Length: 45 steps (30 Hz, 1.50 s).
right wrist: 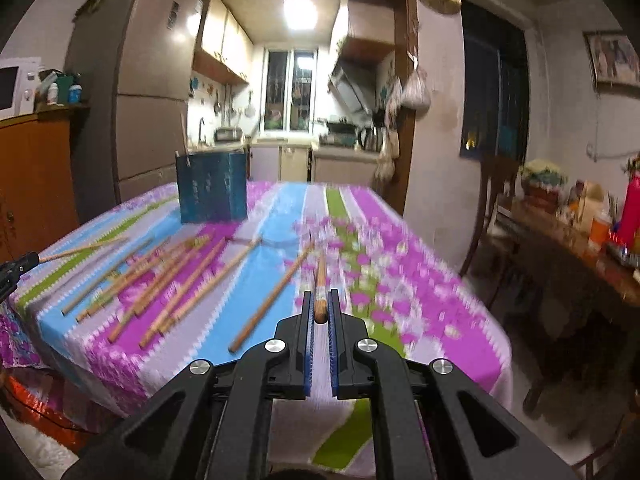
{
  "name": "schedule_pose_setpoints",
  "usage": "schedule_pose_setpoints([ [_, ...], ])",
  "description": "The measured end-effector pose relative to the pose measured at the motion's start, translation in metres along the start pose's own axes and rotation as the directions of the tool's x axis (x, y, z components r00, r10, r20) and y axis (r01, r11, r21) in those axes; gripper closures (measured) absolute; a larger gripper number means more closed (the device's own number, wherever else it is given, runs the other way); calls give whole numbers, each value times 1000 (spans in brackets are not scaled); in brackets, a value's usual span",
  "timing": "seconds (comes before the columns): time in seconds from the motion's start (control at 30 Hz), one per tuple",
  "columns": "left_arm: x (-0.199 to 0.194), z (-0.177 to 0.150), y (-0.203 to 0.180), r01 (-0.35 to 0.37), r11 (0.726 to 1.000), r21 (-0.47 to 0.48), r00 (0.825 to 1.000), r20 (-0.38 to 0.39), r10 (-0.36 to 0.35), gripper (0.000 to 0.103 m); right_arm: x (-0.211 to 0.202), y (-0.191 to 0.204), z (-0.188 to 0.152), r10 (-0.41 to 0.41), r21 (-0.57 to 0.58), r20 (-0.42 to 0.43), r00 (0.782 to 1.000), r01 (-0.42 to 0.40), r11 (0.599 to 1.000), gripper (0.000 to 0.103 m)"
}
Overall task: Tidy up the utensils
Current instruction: 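Close the right tool on a chopstick while the left tool grasps another, then lift and carry both chopsticks over the blue utensil holder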
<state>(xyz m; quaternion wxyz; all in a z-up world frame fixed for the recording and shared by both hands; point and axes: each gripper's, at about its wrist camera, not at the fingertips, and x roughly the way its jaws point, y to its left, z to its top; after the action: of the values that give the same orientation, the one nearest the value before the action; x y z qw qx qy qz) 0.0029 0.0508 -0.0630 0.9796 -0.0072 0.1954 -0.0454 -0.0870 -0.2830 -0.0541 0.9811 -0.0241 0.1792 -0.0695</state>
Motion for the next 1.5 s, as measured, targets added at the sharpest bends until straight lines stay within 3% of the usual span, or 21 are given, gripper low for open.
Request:
schedule_pose_setpoints([
  [0.13,-10,20,0,12,1000,-8,999,31,-12,98,-7,1,29,39,-36,60,997,-37,999,95],
  [0.43,-19,77,-5,43,999,21,994,97,-45,98,6,-17,84,111,-25,84,990,-109,994,95],
  [0.9,13,152,-10,152,988,-1,988,-3,-152,98,36,-19,150,212,-16,-19,977,-212,977,95],
  [1.13,23,178,-25,184,982,38,982,-41,-182,98,51,-15,181,250,4,-103,963,-251,968,95],
  [1.5,29,204,-61,250,963,104,966,-88,-242,98,59,9,235,301,-44,-129,945,-309,950,95],
])
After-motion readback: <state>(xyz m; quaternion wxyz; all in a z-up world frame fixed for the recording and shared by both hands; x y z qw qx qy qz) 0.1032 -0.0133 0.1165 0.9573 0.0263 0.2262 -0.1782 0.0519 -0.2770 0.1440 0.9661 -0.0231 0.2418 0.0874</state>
